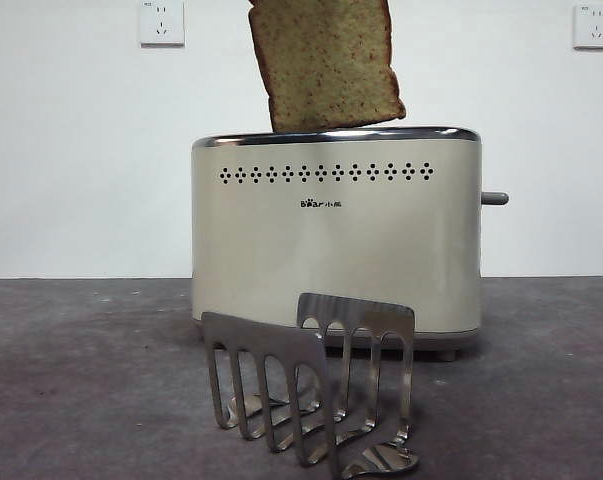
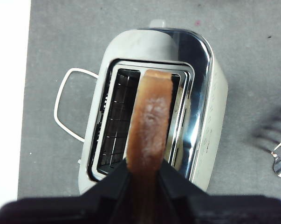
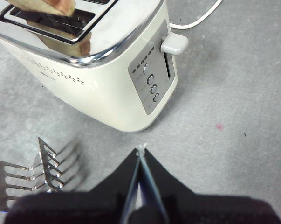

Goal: Pick up a slice of bread from the rack,put the bread on the toaster,press the button

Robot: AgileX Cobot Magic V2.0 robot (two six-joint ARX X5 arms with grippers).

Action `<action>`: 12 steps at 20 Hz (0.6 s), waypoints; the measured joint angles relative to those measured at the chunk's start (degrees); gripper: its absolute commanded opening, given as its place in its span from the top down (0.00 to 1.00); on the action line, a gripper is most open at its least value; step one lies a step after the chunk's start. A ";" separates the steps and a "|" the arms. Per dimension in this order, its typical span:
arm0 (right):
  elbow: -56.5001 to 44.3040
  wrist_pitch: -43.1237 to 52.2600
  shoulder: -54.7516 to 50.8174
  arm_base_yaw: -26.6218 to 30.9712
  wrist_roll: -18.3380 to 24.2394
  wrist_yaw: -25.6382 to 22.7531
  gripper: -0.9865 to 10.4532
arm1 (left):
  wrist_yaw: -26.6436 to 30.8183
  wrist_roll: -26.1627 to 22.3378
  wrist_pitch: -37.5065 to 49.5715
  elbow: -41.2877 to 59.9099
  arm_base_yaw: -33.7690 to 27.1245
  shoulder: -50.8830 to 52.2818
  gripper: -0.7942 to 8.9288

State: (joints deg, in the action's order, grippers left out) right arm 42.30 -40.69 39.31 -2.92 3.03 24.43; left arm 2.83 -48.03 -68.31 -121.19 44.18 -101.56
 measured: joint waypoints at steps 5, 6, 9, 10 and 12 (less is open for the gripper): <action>0.00 0.00 0.00 0.00 0.00 0.02 0.92 | -0.04 -2.01 -0.61 0.00 -1.16 -0.61 0.93; 0.00 0.00 0.00 0.00 0.00 0.02 0.92 | -0.04 -2.16 -0.61 0.00 -1.42 -0.79 0.93; 0.00 0.00 0.00 0.00 0.00 0.02 0.92 | -0.59 -2.56 -0.61 0.00 -2.23 -1.68 0.93; 0.00 0.00 0.00 0.00 0.00 0.02 0.92 | -1.11 -2.60 -0.63 0.00 -2.43 -2.03 0.93; 0.00 0.00 0.00 0.00 0.00 0.02 0.92 | -2.10 -2.78 -0.63 0.00 -2.51 -2.89 0.93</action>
State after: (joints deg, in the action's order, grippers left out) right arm 42.30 -40.69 39.31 -2.92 3.03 24.45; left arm 0.73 -50.81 -68.95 -121.19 41.67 -104.44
